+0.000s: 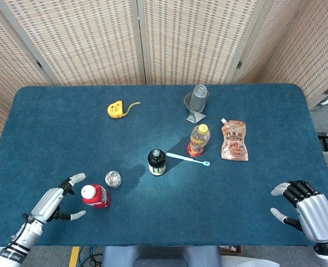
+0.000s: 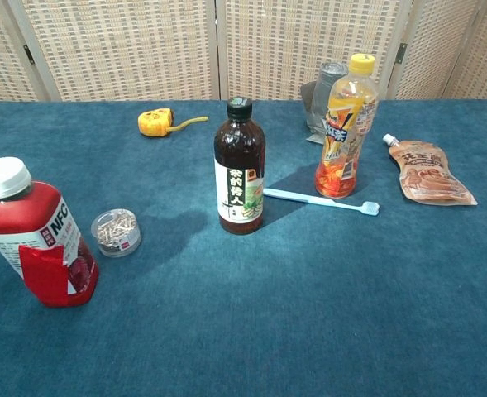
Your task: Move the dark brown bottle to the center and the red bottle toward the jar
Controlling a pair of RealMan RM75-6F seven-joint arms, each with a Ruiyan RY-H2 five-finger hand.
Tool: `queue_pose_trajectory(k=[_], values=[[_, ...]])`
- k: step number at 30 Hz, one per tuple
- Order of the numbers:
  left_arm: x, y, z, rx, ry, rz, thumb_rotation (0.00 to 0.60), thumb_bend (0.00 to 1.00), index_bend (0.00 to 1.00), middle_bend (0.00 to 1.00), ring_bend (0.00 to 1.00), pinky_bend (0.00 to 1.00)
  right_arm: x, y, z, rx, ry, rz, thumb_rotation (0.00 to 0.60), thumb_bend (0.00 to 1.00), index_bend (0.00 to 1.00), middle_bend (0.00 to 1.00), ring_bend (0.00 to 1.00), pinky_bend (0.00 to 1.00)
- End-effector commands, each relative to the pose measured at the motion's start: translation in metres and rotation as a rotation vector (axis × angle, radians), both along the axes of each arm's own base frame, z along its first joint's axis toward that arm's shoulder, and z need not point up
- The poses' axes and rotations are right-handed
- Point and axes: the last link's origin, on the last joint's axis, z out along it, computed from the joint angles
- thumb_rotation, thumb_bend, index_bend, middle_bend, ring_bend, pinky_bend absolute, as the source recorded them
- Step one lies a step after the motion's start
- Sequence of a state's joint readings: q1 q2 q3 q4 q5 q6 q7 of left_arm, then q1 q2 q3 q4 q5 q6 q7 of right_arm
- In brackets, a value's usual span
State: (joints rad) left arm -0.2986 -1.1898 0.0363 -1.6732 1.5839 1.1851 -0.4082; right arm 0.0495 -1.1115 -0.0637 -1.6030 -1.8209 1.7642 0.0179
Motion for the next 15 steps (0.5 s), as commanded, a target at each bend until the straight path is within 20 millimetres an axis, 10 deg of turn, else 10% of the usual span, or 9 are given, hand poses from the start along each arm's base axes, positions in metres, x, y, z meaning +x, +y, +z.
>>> queue_pose_trajectory(k=[1, 15], values=[[0.001, 0.005, -0.004, 0.004, -0.007, 0.003, 0.6, 0.15, 0.11, 0.08, 0.08, 0.32, 0.0, 0.0, 0.0, 0.0, -0.001, -0.001, 0.6, 0.0, 0.49, 0.48, 0.39, 0.4], [0.011, 0.013, -0.02, -0.047, -0.035, -0.004, 0.6, 0.15, 0.25, 0.17, 0.19, 0.4, -0.002, -0.003, 0.001, 0.003, -0.003, -0.01, 0.6, 0.0, 0.49, 0.48, 0.39, 0.4]])
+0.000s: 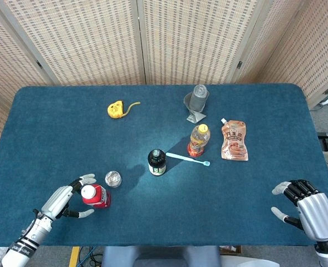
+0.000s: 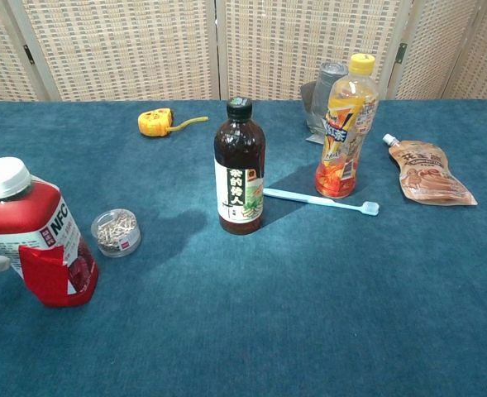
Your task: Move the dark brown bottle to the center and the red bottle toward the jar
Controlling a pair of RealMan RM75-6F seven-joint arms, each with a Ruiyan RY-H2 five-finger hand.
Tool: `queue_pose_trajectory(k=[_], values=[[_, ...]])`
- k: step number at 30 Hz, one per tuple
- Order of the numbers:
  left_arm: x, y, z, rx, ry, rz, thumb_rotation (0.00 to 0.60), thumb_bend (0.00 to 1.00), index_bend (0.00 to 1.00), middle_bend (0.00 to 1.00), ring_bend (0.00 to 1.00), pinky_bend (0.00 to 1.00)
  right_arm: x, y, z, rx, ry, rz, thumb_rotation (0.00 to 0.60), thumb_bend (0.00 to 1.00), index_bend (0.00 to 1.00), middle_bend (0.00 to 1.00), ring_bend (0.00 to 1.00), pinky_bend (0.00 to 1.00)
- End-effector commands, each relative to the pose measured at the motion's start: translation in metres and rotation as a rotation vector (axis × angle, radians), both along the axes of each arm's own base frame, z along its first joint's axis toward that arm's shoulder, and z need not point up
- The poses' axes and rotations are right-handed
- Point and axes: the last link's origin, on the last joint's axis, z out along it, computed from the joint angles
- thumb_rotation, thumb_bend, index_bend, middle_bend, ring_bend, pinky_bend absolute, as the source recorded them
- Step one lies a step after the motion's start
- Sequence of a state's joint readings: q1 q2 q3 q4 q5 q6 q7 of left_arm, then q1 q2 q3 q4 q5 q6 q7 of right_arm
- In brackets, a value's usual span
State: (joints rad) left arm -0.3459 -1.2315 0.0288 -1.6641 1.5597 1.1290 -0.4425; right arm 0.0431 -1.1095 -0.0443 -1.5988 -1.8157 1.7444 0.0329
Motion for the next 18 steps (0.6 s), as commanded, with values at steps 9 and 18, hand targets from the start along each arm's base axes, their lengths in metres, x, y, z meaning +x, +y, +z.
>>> queue_pose_trajectory(k=[9, 18], values=[[0.005, 0.005, -0.009, 0.075, 0.055, 0.01, 0.6, 0.15, 0.45, 0.4, 0.36, 0.49, 0.0, 0.0, -0.001, 0.005, -0.001, 0.0, 0.6, 0.0, 0.49, 0.48, 0.39, 0.4], [0.015, 0.008, -0.01, 0.108, 0.04, -0.012, 0.6, 0.15, 0.55, 0.5, 0.42, 0.52, 0.0, -0.001, -0.002, 0.011, 0.0, -0.001, 0.6, 0.0, 0.49, 0.48, 0.39, 0.4]])
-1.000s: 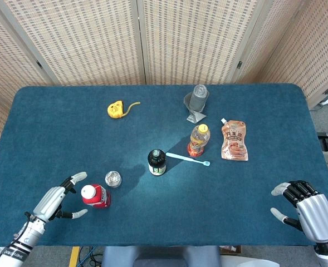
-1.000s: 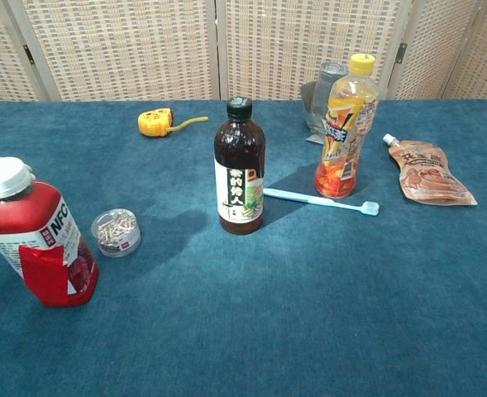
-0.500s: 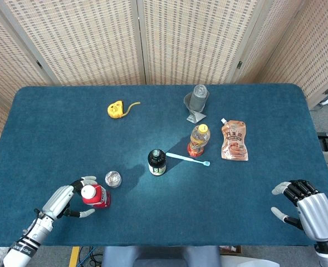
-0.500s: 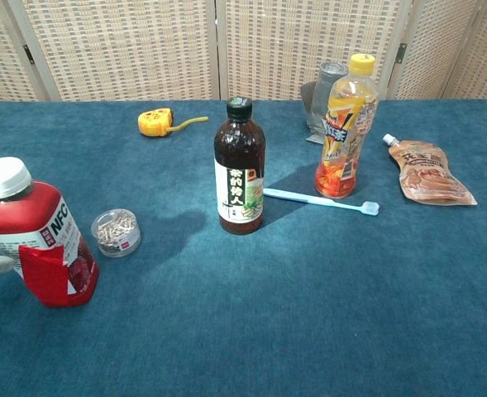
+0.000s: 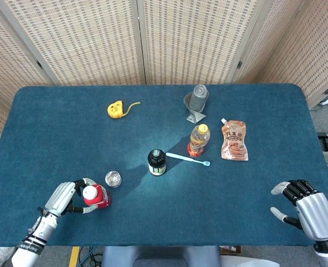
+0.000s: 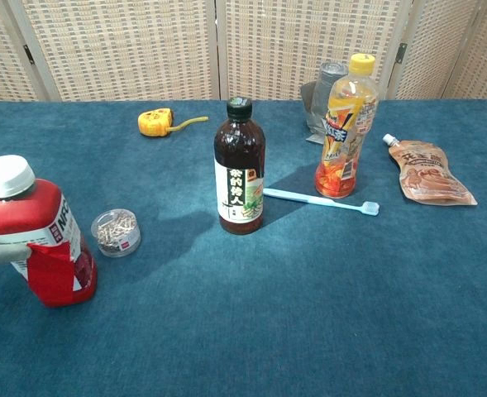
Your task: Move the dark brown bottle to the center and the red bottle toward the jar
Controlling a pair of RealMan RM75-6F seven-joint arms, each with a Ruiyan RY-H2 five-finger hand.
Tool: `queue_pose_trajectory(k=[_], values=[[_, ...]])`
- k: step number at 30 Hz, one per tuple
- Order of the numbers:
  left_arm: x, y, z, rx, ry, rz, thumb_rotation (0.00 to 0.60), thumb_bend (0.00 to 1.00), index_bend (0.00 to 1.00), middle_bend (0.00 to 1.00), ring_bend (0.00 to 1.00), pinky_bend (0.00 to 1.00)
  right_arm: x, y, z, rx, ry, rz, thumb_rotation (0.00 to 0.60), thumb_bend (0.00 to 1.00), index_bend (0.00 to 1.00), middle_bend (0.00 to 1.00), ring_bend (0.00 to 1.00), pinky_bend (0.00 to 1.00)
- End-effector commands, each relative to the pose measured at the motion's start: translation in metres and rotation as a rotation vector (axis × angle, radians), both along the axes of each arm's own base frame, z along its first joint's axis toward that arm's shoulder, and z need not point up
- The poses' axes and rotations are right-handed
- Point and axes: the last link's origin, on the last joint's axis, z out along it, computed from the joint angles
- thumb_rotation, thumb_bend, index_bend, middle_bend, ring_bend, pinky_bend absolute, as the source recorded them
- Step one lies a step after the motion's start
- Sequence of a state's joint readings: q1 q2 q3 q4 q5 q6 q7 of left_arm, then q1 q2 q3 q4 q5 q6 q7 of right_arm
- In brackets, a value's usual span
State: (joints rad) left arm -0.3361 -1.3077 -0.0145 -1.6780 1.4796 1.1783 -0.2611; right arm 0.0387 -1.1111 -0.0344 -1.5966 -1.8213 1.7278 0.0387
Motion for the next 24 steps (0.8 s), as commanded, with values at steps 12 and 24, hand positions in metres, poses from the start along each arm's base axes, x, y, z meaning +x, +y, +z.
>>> queue_pose_trajectory(k=[12, 24], values=[[0.024, -0.001, -0.005, -0.059, -0.064, -0.025, 0.6, 0.15, 0.55, 0.51, 0.43, 0.52, 0.0, 0.0, 0.002, -0.001, -0.006, 0.001, 0.6, 0.0, 0.49, 0.48, 0.39, 0.4], [0.035, 0.004, -0.015, -0.069, -0.06, -0.049, 0.6, 0.15, 0.55, 0.51, 0.43, 0.53, 0.0, 0.001, 0.003, 0.0, -0.009, 0.003, 0.6, 0.0, 0.49, 0.48, 0.39, 0.4]])
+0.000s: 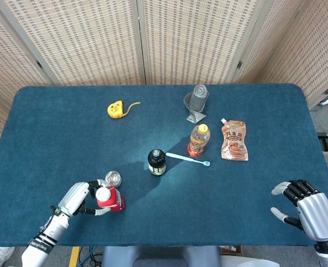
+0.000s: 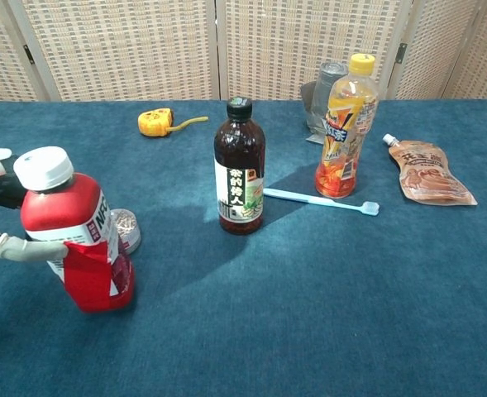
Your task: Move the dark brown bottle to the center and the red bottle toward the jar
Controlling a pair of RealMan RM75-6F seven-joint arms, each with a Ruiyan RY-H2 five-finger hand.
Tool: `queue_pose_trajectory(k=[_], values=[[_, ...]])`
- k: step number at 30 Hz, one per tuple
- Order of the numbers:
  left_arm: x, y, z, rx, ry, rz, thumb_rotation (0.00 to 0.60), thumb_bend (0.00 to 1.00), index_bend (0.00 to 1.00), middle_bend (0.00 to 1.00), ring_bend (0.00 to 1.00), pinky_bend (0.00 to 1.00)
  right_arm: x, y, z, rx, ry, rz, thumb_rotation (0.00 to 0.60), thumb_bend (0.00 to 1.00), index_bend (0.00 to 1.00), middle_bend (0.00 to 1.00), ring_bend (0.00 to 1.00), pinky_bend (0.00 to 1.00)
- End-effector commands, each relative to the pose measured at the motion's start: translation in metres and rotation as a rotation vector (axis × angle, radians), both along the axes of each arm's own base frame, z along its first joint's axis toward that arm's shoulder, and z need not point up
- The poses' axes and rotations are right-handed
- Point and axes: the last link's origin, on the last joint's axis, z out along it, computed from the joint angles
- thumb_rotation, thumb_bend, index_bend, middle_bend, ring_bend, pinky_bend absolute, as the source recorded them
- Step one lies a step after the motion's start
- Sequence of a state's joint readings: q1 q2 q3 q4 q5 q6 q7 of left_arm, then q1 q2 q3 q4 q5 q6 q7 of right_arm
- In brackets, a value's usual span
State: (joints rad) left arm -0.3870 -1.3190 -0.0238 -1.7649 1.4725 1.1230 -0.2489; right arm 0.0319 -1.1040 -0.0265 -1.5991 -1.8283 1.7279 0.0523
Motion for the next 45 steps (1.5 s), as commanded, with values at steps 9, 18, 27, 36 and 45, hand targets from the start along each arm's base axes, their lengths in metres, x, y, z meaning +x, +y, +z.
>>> queue_pose_trajectory(k=[9, 18, 27, 36, 45], values=[[0.0, 0.014, -0.009, 0.029, 0.047, 0.0, 0.6, 0.15, 0.55, 0.51, 0.43, 0.53, -0.001, -0.001, 0.001, 0.0, -0.002, -0.002, 0.6, 0.0, 0.49, 0.48, 0.39, 0.4], [0.004, 0.022, -0.01, 0.043, 0.041, 0.008, 0.6, 0.15, 0.55, 0.51, 0.43, 0.53, -0.001, -0.001, 0.0, 0.003, -0.001, -0.005, 0.6, 0.0, 0.49, 0.48, 0.39, 0.4], [0.005, 0.028, -0.008, 0.057, 0.07, 0.002, 0.6, 0.15, 0.55, 0.51, 0.43, 0.53, -0.003, -0.002, 0.0, 0.003, 0.0, -0.005, 0.6, 0.0, 0.49, 0.48, 0.39, 0.4], [0.004, 0.033, -0.006, 0.071, 0.09, 0.004, 0.6, 0.15, 0.55, 0.51, 0.43, 0.53, -0.003, -0.003, -0.001, 0.005, 0.001, -0.008, 0.6, 0.0, 0.49, 0.48, 0.39, 0.4], [-0.001, 0.034, -0.009, 0.072, 0.115, 0.01, 0.6, 0.15, 0.55, 0.51, 0.43, 0.53, -0.003, -0.004, 0.0, 0.004, 0.0, -0.008, 0.6, 0.0, 0.49, 0.48, 0.39, 0.4]])
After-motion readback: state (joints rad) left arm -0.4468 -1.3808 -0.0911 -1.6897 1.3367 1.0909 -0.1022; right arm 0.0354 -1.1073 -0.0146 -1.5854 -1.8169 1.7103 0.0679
